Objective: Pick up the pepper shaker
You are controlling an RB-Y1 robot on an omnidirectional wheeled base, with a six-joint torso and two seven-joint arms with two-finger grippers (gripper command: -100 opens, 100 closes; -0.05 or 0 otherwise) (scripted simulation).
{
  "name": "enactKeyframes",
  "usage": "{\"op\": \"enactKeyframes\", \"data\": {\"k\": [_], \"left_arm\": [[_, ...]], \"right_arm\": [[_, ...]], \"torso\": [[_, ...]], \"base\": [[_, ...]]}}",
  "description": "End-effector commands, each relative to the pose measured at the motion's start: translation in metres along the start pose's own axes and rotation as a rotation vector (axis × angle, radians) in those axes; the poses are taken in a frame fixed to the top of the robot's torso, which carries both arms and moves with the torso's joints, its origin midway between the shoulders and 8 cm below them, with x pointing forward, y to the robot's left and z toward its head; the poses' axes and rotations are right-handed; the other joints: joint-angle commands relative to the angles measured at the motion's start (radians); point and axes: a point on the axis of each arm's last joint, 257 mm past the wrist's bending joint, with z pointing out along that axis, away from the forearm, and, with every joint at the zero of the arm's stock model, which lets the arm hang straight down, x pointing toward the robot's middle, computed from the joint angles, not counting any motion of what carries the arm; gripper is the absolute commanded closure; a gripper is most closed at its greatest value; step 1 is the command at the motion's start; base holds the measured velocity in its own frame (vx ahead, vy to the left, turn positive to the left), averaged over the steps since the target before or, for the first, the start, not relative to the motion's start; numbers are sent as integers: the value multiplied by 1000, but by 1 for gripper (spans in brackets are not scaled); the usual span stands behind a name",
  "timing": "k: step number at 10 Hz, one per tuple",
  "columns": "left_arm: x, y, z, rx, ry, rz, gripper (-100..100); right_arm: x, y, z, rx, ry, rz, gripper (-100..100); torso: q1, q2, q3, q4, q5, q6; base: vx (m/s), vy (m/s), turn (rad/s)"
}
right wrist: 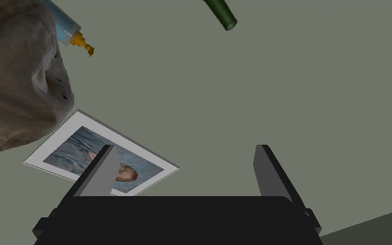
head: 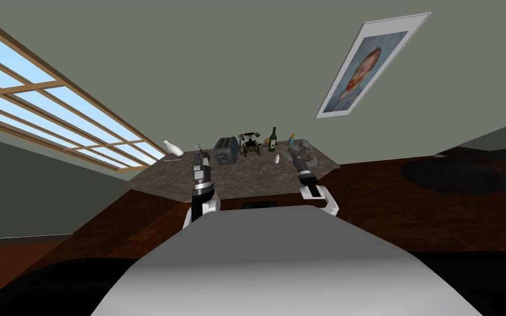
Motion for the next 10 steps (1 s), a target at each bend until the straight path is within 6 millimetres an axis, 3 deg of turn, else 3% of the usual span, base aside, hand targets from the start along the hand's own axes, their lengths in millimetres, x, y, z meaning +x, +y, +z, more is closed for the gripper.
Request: {"op": "enactKeyframes", "data": {"k": [1,6,10], "left_arm": [[0,0,0,0,0,0,0],[0,0,0,0,0,0,0],[0,0,0,0,0,0,0]], "right_arm": [[10,-20,3,46,39,-69,-100],[42,-80,5,169,169,-284,-100],[54,-125,3,254,265,-456,-100]], "torso": [[0,0,0,0,0,0],[-1,-1,-1,0,0,0],[-1,-2,-1,0,0,0]], "base": [[5,147,-14],[28,114,23],[30,106,53]]}}
